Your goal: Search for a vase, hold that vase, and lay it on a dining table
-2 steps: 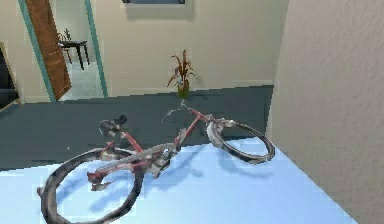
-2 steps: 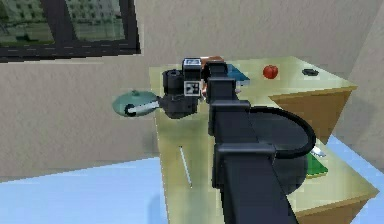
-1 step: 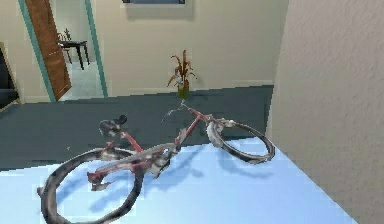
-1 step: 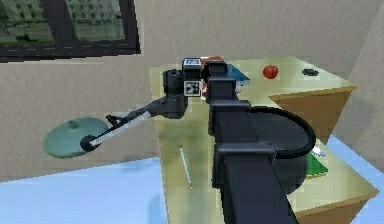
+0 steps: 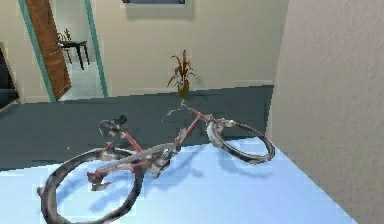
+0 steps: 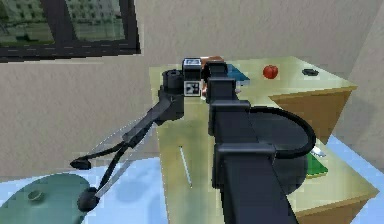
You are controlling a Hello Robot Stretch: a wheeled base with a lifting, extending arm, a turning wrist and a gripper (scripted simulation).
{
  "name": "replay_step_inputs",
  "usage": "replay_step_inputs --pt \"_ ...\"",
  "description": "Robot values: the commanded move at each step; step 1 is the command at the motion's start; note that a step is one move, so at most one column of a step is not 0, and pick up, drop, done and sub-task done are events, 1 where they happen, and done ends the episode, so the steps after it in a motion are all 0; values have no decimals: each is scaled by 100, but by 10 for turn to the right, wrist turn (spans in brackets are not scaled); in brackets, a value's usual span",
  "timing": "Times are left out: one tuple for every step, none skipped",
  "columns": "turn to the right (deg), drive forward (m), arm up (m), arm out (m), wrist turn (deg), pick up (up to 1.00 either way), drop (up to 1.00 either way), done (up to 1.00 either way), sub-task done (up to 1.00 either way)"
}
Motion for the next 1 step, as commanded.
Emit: replay_step_inputs --pt "0 0 0 0 -60 0 0 0 0"
